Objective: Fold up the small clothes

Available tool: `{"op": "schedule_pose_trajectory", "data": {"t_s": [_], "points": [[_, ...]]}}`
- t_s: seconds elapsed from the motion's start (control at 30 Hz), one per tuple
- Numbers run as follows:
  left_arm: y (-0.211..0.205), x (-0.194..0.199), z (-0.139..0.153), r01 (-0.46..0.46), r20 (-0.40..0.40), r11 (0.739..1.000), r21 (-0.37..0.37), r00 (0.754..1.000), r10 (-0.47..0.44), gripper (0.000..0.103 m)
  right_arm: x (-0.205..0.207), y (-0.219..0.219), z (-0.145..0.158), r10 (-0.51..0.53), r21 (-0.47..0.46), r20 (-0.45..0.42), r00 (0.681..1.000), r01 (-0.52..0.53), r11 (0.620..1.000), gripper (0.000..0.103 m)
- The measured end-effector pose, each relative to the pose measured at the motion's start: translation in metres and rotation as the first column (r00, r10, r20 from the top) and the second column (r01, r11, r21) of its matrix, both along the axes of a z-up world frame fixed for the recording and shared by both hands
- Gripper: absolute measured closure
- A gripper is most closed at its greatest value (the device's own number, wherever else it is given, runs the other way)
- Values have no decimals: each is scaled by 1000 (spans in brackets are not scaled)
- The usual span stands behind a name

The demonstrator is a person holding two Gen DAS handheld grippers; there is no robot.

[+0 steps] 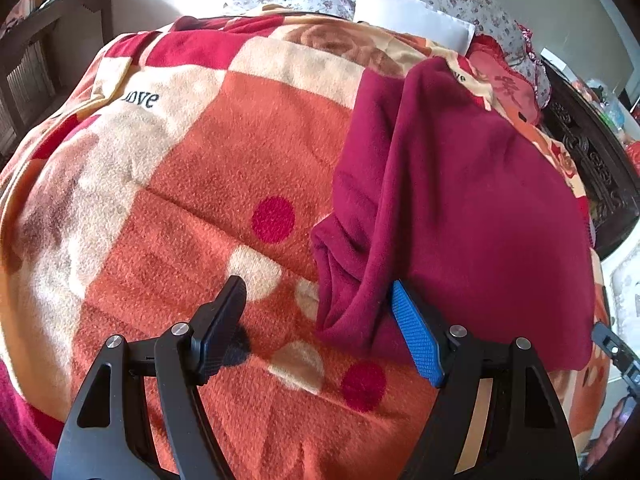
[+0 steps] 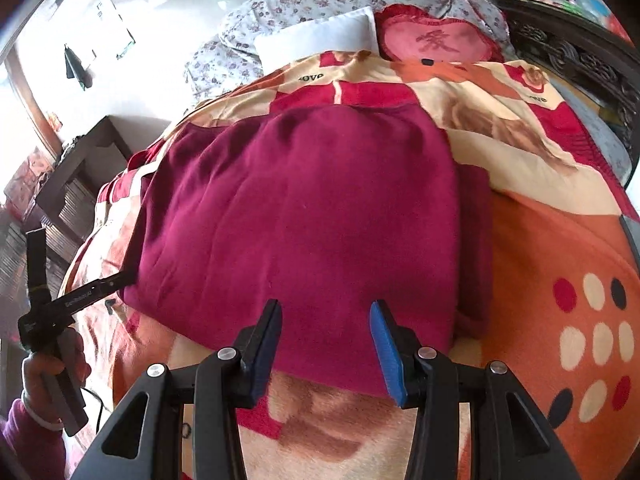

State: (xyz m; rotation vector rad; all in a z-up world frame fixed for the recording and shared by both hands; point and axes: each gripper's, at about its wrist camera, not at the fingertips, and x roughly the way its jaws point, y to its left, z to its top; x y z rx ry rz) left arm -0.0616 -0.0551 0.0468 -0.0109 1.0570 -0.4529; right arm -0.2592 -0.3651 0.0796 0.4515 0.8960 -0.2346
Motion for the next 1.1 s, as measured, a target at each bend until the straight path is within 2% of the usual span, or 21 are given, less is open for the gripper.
{"op": "schedule_pose_trajectory", "data": {"t_s": [0.13, 0.3, 0.5, 0.6, 0.67, 0.7, 0.73, 0.93, 1.0, 1.1], "points": [[2, 3, 7, -15, 8, 1000, -19, 1000, 15, 27, 3, 0, -6, -10, 22, -9, 1000, 10, 1000, 59], [-3, 13, 12, -13, -23, 998, -59, 1000, 11, 27, -4, -6, -9, -39, 27, -2, 999, 39, 999, 59], [-22, 33, 18, 11, -15, 994, -107, 1000, -13, 29, -21, -34, -15, -113, 33, -6, 994, 113, 993, 59], [-36, 43, 11, 44, -36, 994, -98, 998, -48, 51, -24, -42, -18, -137, 44, -7, 991, 137, 990, 59], [-45, 50, 5, 65, -55, 994, -87, 996, -70, 75, -25, -45, -19, -143, 43, -9, 990, 143, 989, 59], [-46, 51, 4, 66, -56, 994, -87, 996, -71, 79, -25, -46, -20, -144, 53, -4, 990, 144, 988, 59], [-48, 52, 4, 67, -52, 994, -91, 996, -72, 89, -26, -47, -19, -146, 61, 3, 989, 146, 987, 59], [-40, 46, 16, 80, -6, 992, -100, 997, -81, 96, -21, -41, -1, -111, 45, 61, 992, 108, 993, 59], [-34, 46, 12, 65, -22, 991, -113, 997, -68, 96, -18, -42, 0, -107, 50, 71, 992, 103, 993, 59], [-26, 45, 2, 41, -51, 992, -120, 998, -48, 96, -8, -46, -8, -110, 62, 41, 993, 107, 992, 59]]}}
